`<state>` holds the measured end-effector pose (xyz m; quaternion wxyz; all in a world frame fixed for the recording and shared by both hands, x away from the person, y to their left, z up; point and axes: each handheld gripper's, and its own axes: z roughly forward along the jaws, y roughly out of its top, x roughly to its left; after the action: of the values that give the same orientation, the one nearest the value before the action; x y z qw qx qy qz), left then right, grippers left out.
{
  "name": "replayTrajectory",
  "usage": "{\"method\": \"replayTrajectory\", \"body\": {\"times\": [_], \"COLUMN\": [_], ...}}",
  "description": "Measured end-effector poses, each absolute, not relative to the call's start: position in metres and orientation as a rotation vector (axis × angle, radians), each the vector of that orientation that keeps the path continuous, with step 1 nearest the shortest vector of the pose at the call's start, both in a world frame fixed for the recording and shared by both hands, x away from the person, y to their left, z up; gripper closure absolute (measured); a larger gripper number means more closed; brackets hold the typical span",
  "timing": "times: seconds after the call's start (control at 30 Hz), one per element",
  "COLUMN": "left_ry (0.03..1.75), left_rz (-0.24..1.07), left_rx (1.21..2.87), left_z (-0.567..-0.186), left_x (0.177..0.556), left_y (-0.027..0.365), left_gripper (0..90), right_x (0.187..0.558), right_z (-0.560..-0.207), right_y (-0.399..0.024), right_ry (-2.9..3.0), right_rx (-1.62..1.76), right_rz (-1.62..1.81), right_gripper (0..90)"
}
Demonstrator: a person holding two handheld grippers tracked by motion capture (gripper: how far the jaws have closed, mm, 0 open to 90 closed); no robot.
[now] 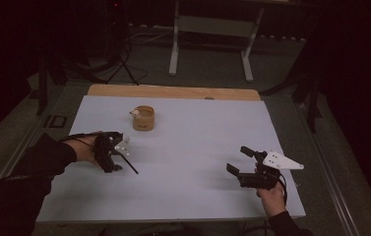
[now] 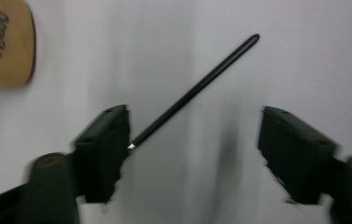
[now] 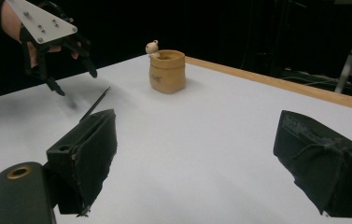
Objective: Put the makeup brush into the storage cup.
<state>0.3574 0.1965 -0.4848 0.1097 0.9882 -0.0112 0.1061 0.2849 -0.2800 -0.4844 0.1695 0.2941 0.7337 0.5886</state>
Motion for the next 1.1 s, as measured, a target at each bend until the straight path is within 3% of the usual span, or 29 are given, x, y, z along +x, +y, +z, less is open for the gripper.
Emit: {"method": "replayTrajectory", "body": {"times": [0.2, 0.33, 0.47, 0.77, 1.1], "left_ry": [-0.41, -0.568, -0.612, -0.668, -0.618], "left_rz": [0.421, 0.397, 0.346, 0.23, 0.16], "left_rx": [2.84, 2.851, 2.87, 2.958, 2.968], "left_z": [-0.492, -0.496, -0.501, -0.513, -0.517], "left_x": [0.359, 0.367, 0.376, 0.387, 0.39], "left_y": [0.201, 0.201, 0.198, 0.191, 0.189], "left_gripper": [46.7, 55.8, 64.3, 73.7, 83.9], "right_x": [0.286, 0.286, 0.286, 0.286, 0.285], "right_z": [-0.485, -0.486, -0.486, -0.486, -0.486], "right_y": [-0.28, -0.28, -0.28, -0.28, -0.28], "right_ry": [2.09, 2.094, 2.097, 2.101, 2.105], "right_rx": [0.841, 0.836, 0.837, 0.834, 0.825], "right_rz": [1.683, 1.682, 1.685, 1.685, 1.682], "right_gripper": [13.1, 13.1, 13.1, 13.1, 13.1]}}
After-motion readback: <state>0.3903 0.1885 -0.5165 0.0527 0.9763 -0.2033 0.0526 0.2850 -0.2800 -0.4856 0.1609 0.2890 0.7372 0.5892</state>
